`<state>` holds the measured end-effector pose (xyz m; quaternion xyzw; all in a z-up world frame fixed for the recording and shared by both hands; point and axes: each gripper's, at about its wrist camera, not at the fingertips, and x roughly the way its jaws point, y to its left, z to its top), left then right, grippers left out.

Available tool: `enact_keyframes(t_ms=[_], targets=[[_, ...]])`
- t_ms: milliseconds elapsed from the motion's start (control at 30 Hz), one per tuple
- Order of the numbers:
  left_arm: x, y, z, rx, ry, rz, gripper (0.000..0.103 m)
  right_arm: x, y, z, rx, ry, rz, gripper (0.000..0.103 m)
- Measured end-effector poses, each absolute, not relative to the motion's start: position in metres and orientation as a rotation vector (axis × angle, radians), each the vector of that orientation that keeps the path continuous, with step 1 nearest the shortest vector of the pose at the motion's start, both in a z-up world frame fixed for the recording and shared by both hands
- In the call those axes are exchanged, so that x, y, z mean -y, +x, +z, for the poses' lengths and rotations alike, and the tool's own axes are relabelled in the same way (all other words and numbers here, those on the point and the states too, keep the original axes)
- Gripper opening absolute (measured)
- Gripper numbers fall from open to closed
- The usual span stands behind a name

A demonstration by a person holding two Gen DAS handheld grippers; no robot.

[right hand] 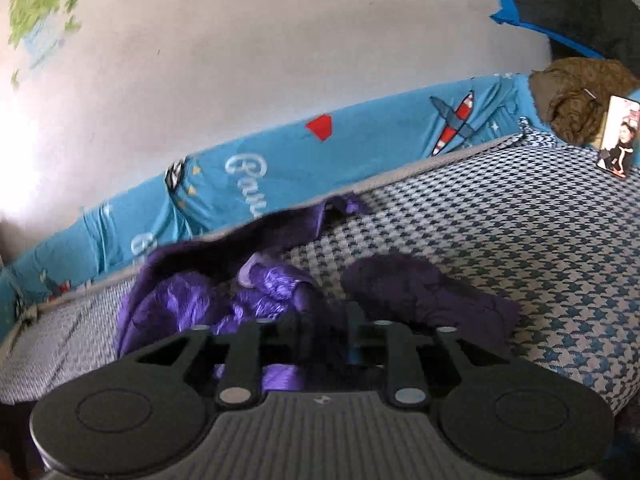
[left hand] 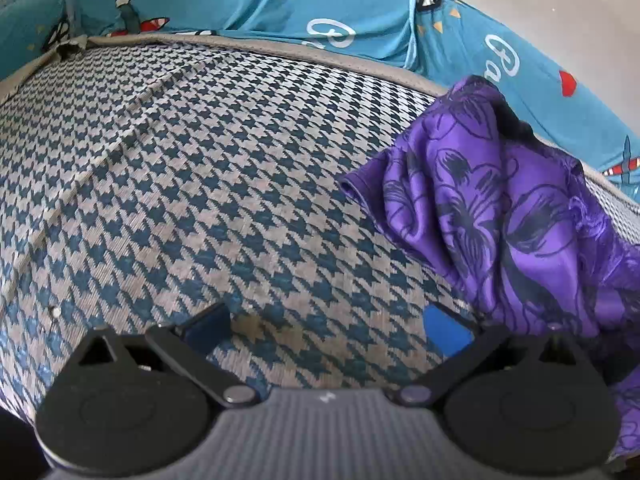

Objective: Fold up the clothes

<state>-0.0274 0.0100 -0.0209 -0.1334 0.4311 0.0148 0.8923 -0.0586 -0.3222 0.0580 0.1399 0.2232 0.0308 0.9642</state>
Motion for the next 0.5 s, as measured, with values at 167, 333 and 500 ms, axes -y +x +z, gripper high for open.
enact_keyframes(t_ms=[167, 333, 500], targets=[[-0.01, -0.029, -0.018, -0.891, -0.289, 0.027, 0.103, 0.328, -0.061, 0.063, -0.393, 0.304, 0.034, 0.033], [-0.009, -0.028, -0.017, -0.895, -0.288, 0.018, 0.103, 0.328, -0.048, 0.066, -0.396, 0.307, 0.049, 0.036], [-0.008, -0.024, -0.014, -0.899, -0.292, -0.002, 0.103, 0.32, -0.028, 0.064, -0.429, 0.302, 0.135, 0.037]])
